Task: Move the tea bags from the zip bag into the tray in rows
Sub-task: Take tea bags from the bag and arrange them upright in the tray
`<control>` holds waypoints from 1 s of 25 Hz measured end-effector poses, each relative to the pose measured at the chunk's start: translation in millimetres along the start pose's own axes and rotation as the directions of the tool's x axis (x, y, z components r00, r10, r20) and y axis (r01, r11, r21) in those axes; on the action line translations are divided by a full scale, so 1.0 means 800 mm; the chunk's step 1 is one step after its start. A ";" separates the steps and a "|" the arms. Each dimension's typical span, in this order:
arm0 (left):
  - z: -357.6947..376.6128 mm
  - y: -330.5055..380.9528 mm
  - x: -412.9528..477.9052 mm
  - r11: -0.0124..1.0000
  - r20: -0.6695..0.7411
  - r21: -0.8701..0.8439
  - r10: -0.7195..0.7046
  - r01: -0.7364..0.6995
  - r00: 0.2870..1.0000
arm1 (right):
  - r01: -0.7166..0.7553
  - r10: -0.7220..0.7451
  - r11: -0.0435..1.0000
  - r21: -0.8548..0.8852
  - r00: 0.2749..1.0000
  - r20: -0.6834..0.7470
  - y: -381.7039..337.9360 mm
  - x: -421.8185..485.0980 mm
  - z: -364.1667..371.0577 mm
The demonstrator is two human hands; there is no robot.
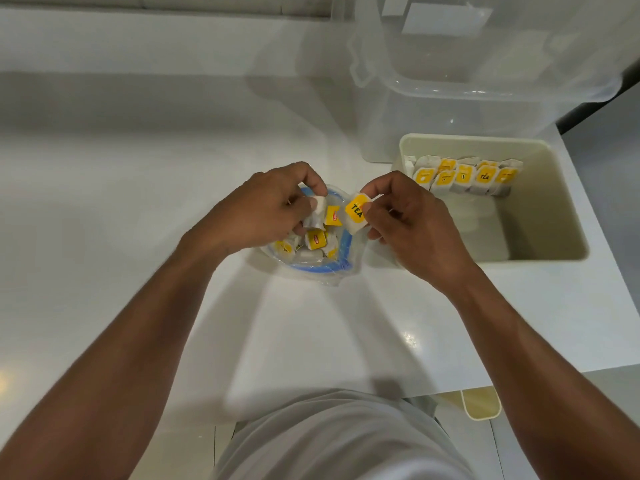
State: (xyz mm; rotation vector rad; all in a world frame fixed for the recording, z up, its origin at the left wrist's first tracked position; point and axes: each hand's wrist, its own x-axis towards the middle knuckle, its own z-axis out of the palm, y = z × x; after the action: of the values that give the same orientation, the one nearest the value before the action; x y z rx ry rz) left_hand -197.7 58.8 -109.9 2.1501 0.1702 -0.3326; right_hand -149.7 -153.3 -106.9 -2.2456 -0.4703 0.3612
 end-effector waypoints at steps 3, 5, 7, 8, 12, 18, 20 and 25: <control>0.003 0.002 0.000 0.958 0.083 -0.276 -0.060 0.081 0.995 | -0.084 0.084 0.996 0.024 0.996 -0.022 0.002 0.003 0.001; 0.008 0.003 0.002 0.923 0.096 -0.370 -0.075 0.105 0.993 | -0.153 0.154 0.984 0.094 0.988 -0.008 0.001 0.003 0.001; 0.011 0.005 0.004 0.889 0.079 -0.441 -0.094 0.120 0.992 | -0.234 0.236 0.952 0.195 0.972 0.017 0.000 0.002 0.000; 0.013 0.006 0.004 0.864 0.068 -0.488 -0.108 0.127 0.992 | -0.279 0.282 0.927 0.249 0.959 0.023 0.000 0.002 0.000; 0.012 0.007 0.008 0.738 0.042 -0.663 -0.129 0.125 0.991 | -0.397 0.416 0.800 0.450 0.907 0.059 -0.001 0.004 -0.005; 0.015 0.009 0.008 0.778 -0.011 -0.628 -0.014 0.004 1.000 | -0.349 0.322 0.829 0.438 0.937 0.136 -0.005 -0.001 -0.005; 0.018 0.013 0.007 0.797 -0.063 -0.603 0.004 -0.042 0.998 | -0.325 0.302 0.842 0.432 0.945 0.122 -0.006 -0.001 -0.006; 0.022 0.021 0.008 0.804 -0.091 -0.590 0.024 -0.073 0.996 | -0.296 0.251 0.808 0.509 0.955 0.158 -0.015 -0.002 -0.006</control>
State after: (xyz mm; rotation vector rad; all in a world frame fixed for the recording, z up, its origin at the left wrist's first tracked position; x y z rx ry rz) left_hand -190.9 35.1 -108.0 1.5358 0.2302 -0.1340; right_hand -151.8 -150.3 -94.6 -1.7534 -0.0610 0.6528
